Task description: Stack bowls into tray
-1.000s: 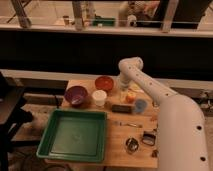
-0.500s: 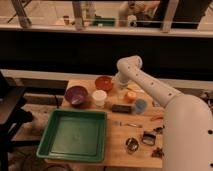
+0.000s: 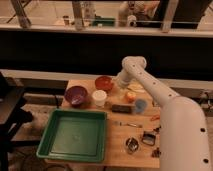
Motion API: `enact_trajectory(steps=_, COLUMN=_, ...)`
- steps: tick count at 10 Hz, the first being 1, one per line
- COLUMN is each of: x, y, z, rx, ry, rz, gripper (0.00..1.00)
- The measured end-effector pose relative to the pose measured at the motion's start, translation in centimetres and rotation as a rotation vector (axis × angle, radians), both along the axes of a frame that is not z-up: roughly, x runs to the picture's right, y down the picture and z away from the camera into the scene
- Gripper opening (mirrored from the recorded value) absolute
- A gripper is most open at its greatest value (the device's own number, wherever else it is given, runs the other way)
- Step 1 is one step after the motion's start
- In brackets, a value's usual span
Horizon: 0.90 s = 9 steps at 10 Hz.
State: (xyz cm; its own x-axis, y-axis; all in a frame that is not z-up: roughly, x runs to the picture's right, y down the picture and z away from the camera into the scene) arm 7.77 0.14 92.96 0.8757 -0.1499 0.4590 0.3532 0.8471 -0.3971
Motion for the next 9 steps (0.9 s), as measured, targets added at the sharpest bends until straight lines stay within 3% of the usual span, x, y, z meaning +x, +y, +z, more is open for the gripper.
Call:
enact_trajectory(steps=4, x=-0.9, y=-0.1, z=-0.1, rx=0.014, ry=-0.085, rz=-0.056, gripper=0.8)
enact_trajectory(steps=9, x=-2.8, y=0.8, z=-0.2, rx=0.105, ry=-0.086, rz=-0.202, gripper=0.8)
